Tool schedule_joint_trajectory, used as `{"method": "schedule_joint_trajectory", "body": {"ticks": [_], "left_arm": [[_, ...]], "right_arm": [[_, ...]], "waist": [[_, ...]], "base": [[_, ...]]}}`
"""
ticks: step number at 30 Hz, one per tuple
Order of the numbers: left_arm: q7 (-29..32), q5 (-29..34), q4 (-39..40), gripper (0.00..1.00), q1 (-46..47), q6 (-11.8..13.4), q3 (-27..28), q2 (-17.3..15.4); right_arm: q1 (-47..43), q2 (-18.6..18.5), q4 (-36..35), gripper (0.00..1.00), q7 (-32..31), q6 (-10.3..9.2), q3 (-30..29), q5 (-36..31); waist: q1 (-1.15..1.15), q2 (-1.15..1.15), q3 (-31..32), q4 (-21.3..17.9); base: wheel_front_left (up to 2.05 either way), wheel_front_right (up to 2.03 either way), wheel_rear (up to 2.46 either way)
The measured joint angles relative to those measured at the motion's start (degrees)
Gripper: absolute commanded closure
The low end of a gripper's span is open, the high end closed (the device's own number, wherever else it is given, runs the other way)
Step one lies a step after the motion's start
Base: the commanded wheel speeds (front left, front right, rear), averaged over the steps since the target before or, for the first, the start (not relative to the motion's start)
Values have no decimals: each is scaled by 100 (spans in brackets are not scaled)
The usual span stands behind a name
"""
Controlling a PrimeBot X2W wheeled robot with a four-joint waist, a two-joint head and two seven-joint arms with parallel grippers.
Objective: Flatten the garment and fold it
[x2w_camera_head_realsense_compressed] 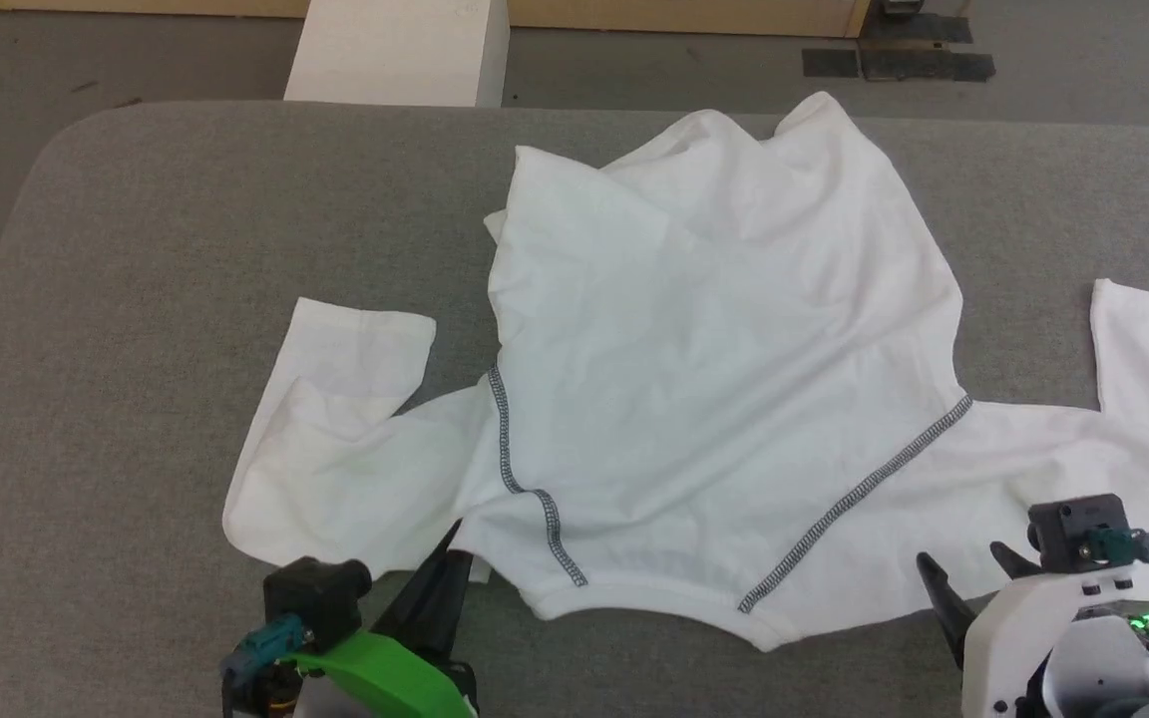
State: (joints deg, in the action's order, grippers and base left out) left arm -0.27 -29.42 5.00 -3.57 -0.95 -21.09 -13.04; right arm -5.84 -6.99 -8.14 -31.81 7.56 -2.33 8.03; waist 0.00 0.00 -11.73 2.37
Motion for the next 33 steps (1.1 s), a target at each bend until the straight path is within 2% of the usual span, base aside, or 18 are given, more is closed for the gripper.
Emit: {"method": "schedule_joint_trajectory", "body": {"ticks": [7, 17, 18, 19, 20, 23, 26, 33], "left_arm": [[20, 2, -36, 100, 247, -14, -120, 43], [30, 0, -127, 100, 359, -78, -197, 73], [41, -1, -126, 100, 374, -80, -197, 71], [54, -1, -126, 100, 386, -81, -196, 70], [56, -2, -125, 100, 392, -83, -196, 69], [66, -34, -125, 100, 392, -83, -183, 63], [7, -63, -123, 100, 386, -83, -166, 60], [-435, -25, -53, 100, 386, -49, -25, 62]], "right_arm": [[195, -538, 7, 0, -1322, 1, 244, -55], [435, -816, 230, 0, -1718, 0, 300, 126], [469, -821, 257, 34, -1766, 0, 302, 155], [499, -825, 291, 78, -1804, 0, 297, 199], [527, -849, 311, 100, -1812, 0, 314, 208], [632, -843, 370, 100, -1769, 1, 326, 252], [641, -742, 443, 100, -1463, 1, 209, 266], [585, -118, 366, 100, -328, 1, -271, 335]], "waist": [[0, 0, -187, 116], [0, 0, -366, 477], [0, 0, -378, 504], [0, 0, -391, 536], [0, 0, -401, 563], [0, 0, -392, 607], [0, 0, -315, 608], [0, 0, 53, 515]], "base": [[0, 0, 0], [0, 0, 0], [0, 0, 0], [0, 0, 0], [0, 0, 0], [0, 0, 0], [0, 0, 0], [0, 0, 0]]}}
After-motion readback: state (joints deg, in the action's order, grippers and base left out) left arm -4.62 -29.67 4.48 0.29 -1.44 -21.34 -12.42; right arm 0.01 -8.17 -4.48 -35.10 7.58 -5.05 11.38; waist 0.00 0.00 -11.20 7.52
